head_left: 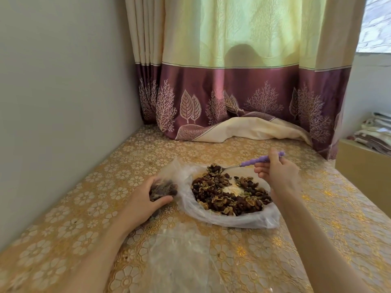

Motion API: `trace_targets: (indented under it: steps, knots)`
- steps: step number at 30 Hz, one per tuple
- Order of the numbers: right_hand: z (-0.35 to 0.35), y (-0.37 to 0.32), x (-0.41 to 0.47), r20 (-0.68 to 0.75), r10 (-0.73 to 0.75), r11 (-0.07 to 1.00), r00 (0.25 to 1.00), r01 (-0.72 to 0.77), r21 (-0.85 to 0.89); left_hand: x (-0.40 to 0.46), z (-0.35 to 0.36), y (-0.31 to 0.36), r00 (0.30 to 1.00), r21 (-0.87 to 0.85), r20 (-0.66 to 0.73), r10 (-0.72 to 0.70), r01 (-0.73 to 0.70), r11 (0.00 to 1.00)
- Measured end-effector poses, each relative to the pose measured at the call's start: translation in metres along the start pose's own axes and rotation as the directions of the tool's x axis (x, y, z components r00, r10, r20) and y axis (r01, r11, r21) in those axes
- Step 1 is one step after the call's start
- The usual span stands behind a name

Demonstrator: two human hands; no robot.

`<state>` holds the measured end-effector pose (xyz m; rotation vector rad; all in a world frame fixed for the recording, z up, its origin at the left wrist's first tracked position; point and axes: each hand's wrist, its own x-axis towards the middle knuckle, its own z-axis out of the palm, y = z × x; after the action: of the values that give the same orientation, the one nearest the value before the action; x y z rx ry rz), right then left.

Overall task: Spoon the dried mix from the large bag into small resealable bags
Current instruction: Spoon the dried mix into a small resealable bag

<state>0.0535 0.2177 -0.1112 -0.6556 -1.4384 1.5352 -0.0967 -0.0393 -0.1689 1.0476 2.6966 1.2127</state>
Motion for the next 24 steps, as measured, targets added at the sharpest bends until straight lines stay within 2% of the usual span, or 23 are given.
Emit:
trace_targets:
  steps: [5,9,14,17,24]
  knots:
    - [0.039,-0.019,-0.007,0.108,-0.059,0.998,0.992,0.061,-0.020,0.001,0.000,-0.001,1.000,-0.047,0.012,-0.025,0.025,0.999]
    - [0.069,-0.028,-0.023,0.221,-0.151,0.981,0.964,0.174,-0.091,0.002,0.001,-0.004,0.999,-0.076,0.020,-0.030,0.031,0.997]
    - [0.102,-0.040,-0.045,0.368,-0.326,0.915,0.871,0.388,-0.109,0.003,0.000,-0.005,0.999,-0.197,0.026,-0.036,0.040,0.980]
    - [0.114,-0.048,-0.053,0.436,-0.379,0.881,0.816,0.462,-0.099,0.003,-0.001,-0.006,1.000,-0.245,-0.006,-0.024,0.022,0.969]
    - [0.111,-0.055,-0.055,0.472,-0.433,0.842,0.768,0.532,-0.094,0.002,-0.003,-0.007,0.998,-0.290,-0.063,-0.002,-0.016,0.957]
